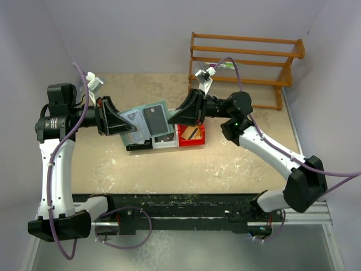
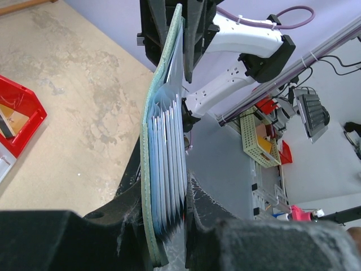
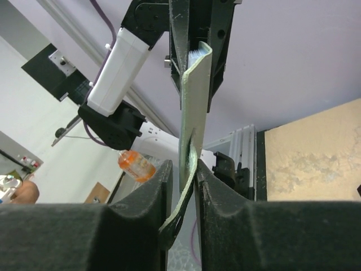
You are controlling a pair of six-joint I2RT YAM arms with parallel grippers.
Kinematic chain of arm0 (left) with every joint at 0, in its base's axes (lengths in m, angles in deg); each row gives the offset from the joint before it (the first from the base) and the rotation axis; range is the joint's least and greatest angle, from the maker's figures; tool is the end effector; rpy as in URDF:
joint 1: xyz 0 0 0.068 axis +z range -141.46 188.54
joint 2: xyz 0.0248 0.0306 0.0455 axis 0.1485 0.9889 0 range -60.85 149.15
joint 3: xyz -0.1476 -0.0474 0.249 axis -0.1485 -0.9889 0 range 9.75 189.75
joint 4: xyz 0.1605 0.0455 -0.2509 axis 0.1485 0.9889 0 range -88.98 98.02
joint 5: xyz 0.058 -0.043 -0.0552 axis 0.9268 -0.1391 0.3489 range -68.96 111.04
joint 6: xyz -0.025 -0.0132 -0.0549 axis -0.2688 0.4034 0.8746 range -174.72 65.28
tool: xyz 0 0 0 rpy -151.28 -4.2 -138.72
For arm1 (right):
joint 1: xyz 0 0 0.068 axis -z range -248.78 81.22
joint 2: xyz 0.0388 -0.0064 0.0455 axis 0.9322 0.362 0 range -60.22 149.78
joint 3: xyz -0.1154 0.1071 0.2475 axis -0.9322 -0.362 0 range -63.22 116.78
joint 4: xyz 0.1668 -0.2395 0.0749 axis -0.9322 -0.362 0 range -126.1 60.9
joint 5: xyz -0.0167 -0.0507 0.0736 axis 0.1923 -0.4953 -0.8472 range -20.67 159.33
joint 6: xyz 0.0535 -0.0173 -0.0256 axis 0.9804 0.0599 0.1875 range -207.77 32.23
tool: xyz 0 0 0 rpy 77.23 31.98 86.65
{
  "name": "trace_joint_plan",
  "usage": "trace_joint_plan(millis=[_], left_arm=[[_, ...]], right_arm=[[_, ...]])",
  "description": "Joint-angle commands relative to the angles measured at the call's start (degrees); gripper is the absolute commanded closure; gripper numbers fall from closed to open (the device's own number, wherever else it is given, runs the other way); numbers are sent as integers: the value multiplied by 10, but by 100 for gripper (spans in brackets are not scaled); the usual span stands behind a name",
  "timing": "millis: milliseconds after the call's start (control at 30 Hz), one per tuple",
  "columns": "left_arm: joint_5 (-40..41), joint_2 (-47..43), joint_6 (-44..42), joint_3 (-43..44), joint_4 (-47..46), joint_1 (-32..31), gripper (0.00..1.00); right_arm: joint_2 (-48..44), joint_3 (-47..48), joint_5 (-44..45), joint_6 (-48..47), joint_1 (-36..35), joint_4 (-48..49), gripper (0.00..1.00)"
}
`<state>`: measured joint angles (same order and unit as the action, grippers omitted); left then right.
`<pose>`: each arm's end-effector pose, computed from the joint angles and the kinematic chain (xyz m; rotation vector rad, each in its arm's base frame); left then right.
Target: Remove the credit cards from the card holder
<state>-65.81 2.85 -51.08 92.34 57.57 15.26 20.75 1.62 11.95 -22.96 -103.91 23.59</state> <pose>0.2104 -0.0220 0.4721 0.6336 1.7636 -1.5854 0.2617 0.2320 0.4319 -0.8164 1.2793 1.9243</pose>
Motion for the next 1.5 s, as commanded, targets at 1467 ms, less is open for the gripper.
trace_joint_plan(millis=[1467], left_arm=[[-94,-25,52,-3,-79,0,87]], right_arm=[[89,16,-20,210,-72,363,54]])
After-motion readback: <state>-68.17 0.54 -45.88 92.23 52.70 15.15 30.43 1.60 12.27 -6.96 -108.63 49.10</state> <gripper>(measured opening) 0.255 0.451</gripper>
